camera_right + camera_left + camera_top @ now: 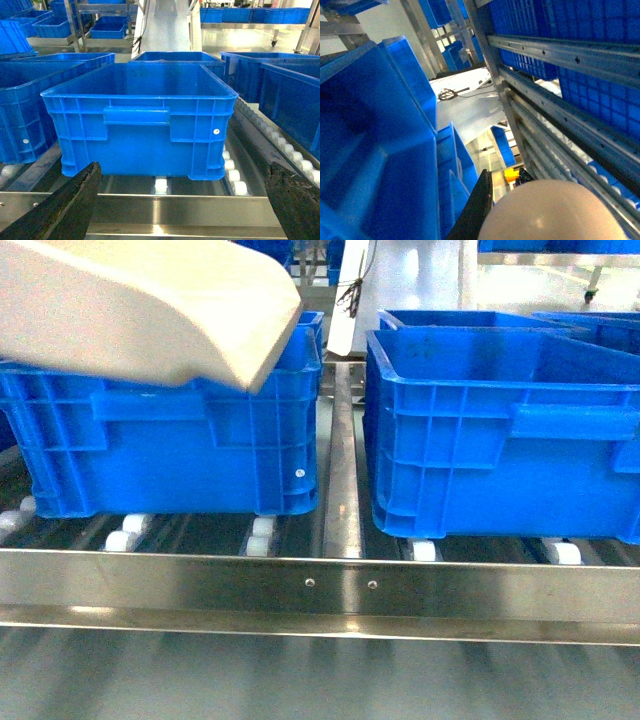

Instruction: Place part in tray to right shelf

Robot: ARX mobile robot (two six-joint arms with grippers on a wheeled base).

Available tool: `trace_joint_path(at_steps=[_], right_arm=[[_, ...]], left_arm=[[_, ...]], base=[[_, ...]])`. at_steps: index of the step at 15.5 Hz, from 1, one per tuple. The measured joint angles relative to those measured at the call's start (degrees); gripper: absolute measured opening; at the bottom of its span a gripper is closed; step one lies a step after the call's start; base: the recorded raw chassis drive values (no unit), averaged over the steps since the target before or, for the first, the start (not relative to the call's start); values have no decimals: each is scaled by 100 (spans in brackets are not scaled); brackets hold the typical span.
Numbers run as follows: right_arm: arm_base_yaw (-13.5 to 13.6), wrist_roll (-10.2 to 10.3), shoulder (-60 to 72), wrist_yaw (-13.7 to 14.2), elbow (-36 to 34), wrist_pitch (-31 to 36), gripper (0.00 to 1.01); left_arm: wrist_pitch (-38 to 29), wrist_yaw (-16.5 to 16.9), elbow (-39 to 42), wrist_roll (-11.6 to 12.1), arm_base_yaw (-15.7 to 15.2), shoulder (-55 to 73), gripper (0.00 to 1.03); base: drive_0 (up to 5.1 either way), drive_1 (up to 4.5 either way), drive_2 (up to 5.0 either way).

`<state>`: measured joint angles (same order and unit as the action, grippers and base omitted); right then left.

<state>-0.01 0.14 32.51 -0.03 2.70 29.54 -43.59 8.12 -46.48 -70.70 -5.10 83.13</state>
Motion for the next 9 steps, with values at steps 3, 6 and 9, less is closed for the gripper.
trace_joint_path(at_steps=[3, 6, 9], right_arm=[[0, 0, 0, 0, 0, 2, 98], [0, 0, 0, 0, 0, 2, 98], [0, 0, -352, 2, -195, -136, 61]], left_arm=[[81, 186, 367, 407, 111, -363, 12], [516, -2, 409, 1154, 151, -417, 12], [481, -514, 1193, 3978, 249, -975, 12]], base=[[0, 0, 0], [0, 0, 0], [0, 0, 0]])
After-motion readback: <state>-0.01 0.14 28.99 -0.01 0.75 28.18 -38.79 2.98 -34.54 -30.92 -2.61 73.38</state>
